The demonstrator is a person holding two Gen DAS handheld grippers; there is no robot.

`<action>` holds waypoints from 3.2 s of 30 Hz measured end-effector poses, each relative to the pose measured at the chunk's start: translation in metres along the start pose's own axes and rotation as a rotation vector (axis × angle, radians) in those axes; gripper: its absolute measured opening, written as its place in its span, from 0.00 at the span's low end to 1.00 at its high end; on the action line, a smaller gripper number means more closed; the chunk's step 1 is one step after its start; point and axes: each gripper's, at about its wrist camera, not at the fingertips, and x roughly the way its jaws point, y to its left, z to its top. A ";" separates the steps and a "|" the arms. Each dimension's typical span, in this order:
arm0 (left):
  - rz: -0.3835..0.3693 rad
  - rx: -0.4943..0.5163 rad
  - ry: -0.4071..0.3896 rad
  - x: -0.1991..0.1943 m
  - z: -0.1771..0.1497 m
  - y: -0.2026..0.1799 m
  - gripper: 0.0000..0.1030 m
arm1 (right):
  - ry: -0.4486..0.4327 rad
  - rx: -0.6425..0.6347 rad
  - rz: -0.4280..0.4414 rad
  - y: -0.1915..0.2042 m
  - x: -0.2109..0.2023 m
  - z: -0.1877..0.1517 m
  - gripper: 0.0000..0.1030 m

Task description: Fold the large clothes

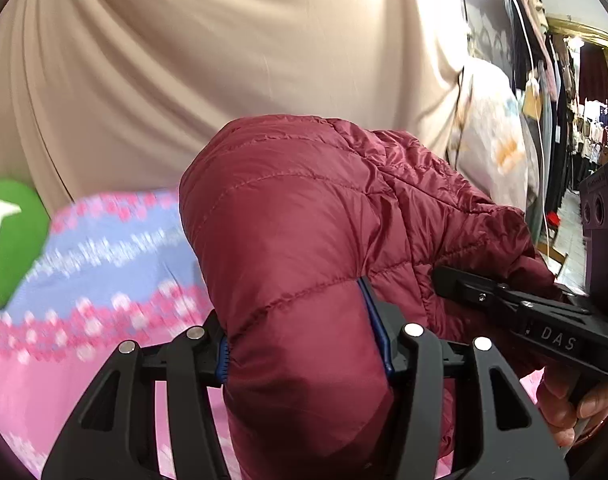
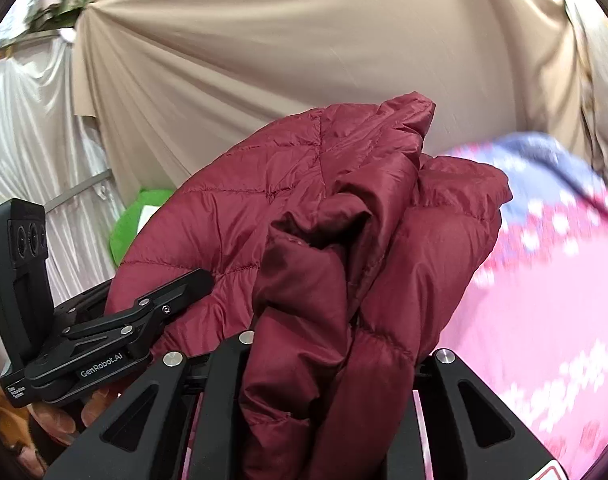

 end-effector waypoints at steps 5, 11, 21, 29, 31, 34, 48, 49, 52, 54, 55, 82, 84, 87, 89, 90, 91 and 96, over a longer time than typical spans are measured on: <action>0.049 0.016 -0.086 -0.015 0.019 0.022 0.49 | -0.070 -0.071 0.031 0.030 0.013 0.027 0.17; 0.108 0.006 -0.120 -0.011 0.028 0.063 0.49 | -0.069 -0.090 0.090 0.047 0.046 0.048 0.18; 0.132 -0.040 0.038 0.083 -0.033 0.137 0.56 | 0.138 0.018 0.133 0.003 0.167 0.002 0.28; 0.168 -0.150 0.119 0.080 -0.107 0.165 0.62 | 0.256 0.198 0.052 -0.065 0.165 -0.066 0.49; 0.228 -0.107 0.107 0.056 -0.101 0.158 0.63 | 0.231 0.173 -0.016 -0.063 0.143 -0.062 0.50; 0.226 -0.120 0.124 0.034 -0.093 0.152 0.64 | 0.198 0.102 -0.039 -0.049 0.111 -0.055 0.15; 0.238 -0.292 0.370 0.077 -0.146 0.169 0.65 | 0.406 0.061 0.001 -0.012 0.165 -0.110 0.03; 0.243 -0.295 0.377 0.079 -0.150 0.168 0.65 | 0.412 0.065 -0.001 -0.012 0.165 -0.111 0.03; 0.262 -0.302 0.374 0.075 -0.148 0.165 0.64 | 0.399 0.039 -0.049 -0.001 0.153 -0.098 0.06; 0.274 -0.290 0.364 0.070 -0.144 0.162 0.64 | 0.345 0.018 -0.048 0.009 0.137 -0.087 0.09; 0.277 -0.288 0.362 0.069 -0.143 0.162 0.64 | 0.311 0.002 -0.058 0.014 0.128 -0.081 0.09; 0.291 -0.281 0.369 0.065 -0.139 0.151 0.69 | 0.409 -0.015 -0.274 -0.011 0.206 -0.069 0.03; 0.285 -0.286 0.358 0.060 -0.138 0.148 0.69 | 0.384 -0.001 -0.266 -0.006 0.189 -0.063 0.11; 0.291 -0.301 0.333 0.050 -0.139 0.139 0.82 | 0.314 -0.011 -0.243 0.006 0.151 -0.065 0.26; 0.299 -0.315 0.309 0.043 -0.143 0.132 0.87 | 0.282 -0.034 -0.258 0.012 0.130 -0.078 0.43; 0.302 -0.316 0.297 0.040 -0.146 0.127 0.88 | 0.273 -0.050 -0.272 0.014 0.122 -0.085 0.44; 0.309 -0.311 0.284 0.036 -0.151 0.119 0.89 | 0.266 -0.071 -0.284 0.015 0.117 -0.093 0.45; 0.348 -0.220 0.262 0.029 -0.173 0.082 0.89 | 0.224 -0.148 -0.367 0.022 0.092 -0.126 0.46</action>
